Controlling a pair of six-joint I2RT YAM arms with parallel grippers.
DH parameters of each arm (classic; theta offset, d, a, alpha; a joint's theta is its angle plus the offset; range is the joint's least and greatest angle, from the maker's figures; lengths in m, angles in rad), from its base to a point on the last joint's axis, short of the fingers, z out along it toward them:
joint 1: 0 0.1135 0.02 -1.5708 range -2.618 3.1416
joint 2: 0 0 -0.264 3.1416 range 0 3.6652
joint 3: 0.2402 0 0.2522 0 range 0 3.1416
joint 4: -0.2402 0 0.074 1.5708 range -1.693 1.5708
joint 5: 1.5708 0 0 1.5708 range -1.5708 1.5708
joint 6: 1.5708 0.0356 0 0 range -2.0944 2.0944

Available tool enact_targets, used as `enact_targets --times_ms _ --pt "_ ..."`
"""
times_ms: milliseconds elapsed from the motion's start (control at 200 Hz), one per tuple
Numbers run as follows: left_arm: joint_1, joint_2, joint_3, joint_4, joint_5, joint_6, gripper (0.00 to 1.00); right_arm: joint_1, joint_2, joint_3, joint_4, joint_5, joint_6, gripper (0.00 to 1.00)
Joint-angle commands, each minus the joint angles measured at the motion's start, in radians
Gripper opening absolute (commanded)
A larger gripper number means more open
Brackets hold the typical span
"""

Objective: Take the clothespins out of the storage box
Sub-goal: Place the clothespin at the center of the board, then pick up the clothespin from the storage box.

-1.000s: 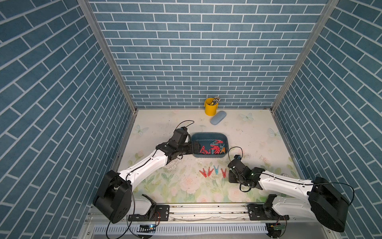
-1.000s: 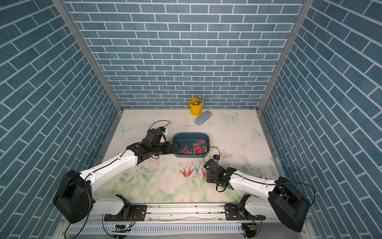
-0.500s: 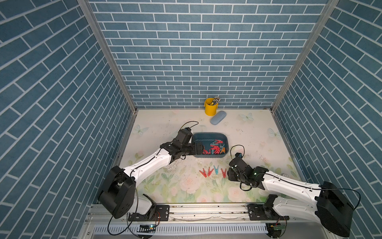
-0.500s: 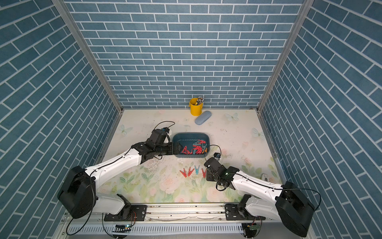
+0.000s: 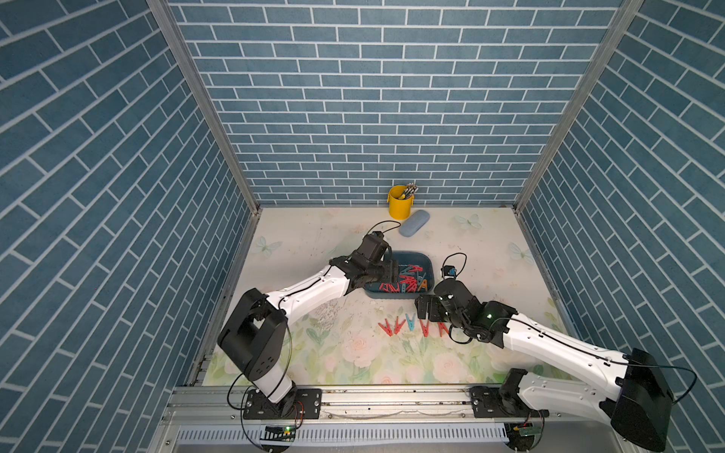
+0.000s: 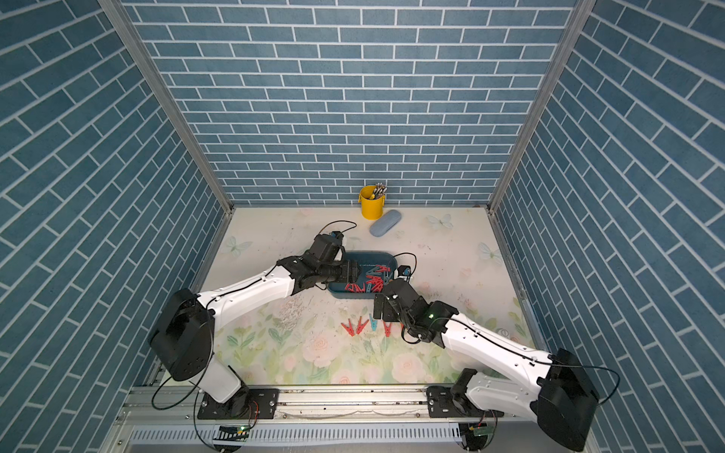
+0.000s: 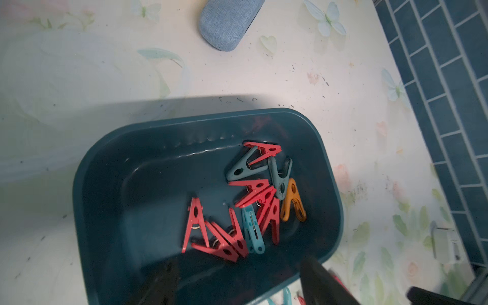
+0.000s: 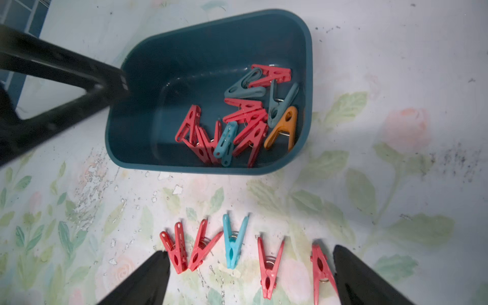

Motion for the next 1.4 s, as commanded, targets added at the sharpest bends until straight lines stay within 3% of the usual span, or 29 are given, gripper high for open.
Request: enact_targets --times_ms 0,130,220,300,460,725,1220,1325,1395 --pt "-0.01 0.069 0.06 -0.014 -0.034 0.04 0.7 -0.013 0.006 0.029 -0.014 0.046 -0.048 0.99" --pt "-0.029 0.169 0.145 -0.026 -0.05 0.064 0.56 -0.044 -0.008 0.027 0.002 0.043 -0.062 0.99" --pt "-0.04 0.235 0.208 -0.041 -0.07 0.076 0.51 -0.076 -0.021 0.022 0.02 0.024 -0.075 0.99" --pt "-0.045 0.291 0.26 -0.051 -0.086 0.088 0.36 -0.104 -0.028 0.022 0.031 0.004 -0.087 0.99" --pt "-0.056 0.4 0.375 -0.089 -0.12 0.117 0.38 -0.149 -0.039 0.021 0.033 -0.026 -0.098 0.99" --pt "-0.063 0.534 0.502 -0.127 -0.151 0.179 0.33 -0.159 -0.055 -0.001 0.057 -0.046 -0.052 0.99" --pt "-0.076 0.622 0.56 -0.173 -0.181 0.199 0.28 -0.163 -0.059 0.009 0.046 -0.087 -0.08 0.99" --pt "-0.085 0.623 0.566 -0.171 -0.194 0.191 0.25 -0.167 -0.067 0.006 0.039 -0.112 -0.093 0.99" --pt "-0.088 0.634 0.589 -0.193 -0.208 0.18 0.16 -0.17 -0.081 -0.004 0.041 -0.127 -0.099 0.99"
